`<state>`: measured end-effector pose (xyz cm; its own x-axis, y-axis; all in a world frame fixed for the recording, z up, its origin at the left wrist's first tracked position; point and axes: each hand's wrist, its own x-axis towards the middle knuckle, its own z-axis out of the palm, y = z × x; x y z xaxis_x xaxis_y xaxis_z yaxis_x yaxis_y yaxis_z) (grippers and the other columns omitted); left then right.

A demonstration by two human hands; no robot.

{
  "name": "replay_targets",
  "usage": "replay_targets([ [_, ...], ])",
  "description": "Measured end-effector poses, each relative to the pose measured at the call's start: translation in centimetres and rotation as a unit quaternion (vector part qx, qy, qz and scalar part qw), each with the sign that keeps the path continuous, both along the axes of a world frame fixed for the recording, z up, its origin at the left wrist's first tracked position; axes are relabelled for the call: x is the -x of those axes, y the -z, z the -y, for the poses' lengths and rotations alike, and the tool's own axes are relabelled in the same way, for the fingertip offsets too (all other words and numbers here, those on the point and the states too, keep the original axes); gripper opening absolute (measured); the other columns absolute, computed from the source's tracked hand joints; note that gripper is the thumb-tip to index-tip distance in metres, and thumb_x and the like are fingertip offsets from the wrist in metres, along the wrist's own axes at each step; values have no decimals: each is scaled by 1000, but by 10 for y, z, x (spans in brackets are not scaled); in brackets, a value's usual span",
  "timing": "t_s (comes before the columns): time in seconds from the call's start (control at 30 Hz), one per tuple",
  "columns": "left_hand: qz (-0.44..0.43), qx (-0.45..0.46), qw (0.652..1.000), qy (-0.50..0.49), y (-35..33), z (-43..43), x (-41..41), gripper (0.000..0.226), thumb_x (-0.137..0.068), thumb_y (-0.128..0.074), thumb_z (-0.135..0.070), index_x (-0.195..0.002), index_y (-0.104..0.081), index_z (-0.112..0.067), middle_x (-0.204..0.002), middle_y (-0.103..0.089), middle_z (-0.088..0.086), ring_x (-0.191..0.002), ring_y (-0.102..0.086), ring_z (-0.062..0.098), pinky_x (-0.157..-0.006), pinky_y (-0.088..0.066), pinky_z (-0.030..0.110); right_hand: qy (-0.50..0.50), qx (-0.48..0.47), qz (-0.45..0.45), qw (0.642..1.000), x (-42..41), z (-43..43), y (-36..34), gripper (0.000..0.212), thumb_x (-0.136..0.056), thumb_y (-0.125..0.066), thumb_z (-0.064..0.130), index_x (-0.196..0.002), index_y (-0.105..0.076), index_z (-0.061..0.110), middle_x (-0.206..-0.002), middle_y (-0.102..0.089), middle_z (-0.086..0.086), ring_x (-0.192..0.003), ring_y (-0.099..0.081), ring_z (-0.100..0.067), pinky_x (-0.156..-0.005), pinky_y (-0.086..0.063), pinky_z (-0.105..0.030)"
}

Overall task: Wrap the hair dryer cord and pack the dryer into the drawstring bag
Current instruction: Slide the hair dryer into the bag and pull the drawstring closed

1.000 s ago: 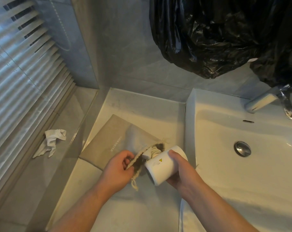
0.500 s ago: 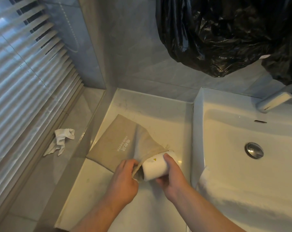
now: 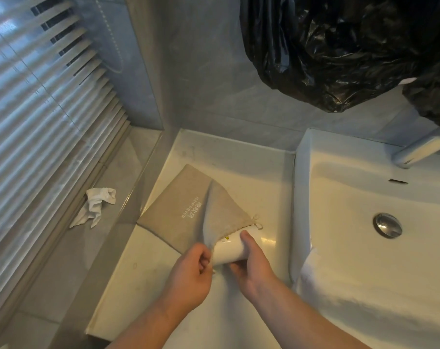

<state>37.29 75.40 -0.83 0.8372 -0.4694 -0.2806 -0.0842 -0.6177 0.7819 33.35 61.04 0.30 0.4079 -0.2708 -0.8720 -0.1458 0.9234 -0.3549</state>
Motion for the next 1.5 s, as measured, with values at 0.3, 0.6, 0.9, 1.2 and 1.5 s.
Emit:
replay_targets([
  [0.3, 27, -56, 997, 50, 14, -5, 6, 35, -81, -59, -6, -72, -39, -33, -69, -47, -10, -64, -48, 2, -58, -36, 13, -51, -22, -10, 998, 5, 2, 1, 17, -87, -68, 22, -97, -64, 9, -97, -70, -13, -92, -66, -26, -89, -53, -40],
  [0.6, -15, -34, 997, -73, 20, -8, 8, 33, -68, -81, -36, -67, -49, -27, -79, -53, -7, -71, -54, 6, -63, -42, 25, -545, 332, -221, 738, 22, 36, -21, 51, -81, -55, 59, -92, -62, 10, -82, -70, -13, -82, -71, -34, -67, -55, -31],
  [0.9, -176, 7, 971, -159, 25, 3, 5, 38, -78, -80, -20, -105, -54, -18, -94, -67, -5, -81, -64, 5, -65, -52, 25, -691, 528, -63, 490, -12, 60, 21, 108, -64, -75, 29, -150, -10, 23, -157, -14, -16, -141, -32, -32, -111, -31, -29],
  [1.2, -183, 68, 952, -237, 37, -4, -24, 19, -88, -62, 1, -84, -74, -13, -78, -75, 8, -75, -65, 21, -68, -51, 31, -548, 532, -53, 644, 4, 53, 20, 90, -45, -86, 41, -121, -43, 23, -113, -57, 4, -97, -57, -12, -80, -45, -21],
  [1.5, -43, -8, 979, -200, 22, -3, -57, 24, -80, -56, 6, -82, -57, -18, -75, -61, 4, -67, -56, 23, -54, -44, 30, -439, 521, -44, 731, -9, 33, -11, 95, -54, -85, 44, -134, -36, 23, -114, -54, 8, -103, -55, -13, -83, -46, -24],
])
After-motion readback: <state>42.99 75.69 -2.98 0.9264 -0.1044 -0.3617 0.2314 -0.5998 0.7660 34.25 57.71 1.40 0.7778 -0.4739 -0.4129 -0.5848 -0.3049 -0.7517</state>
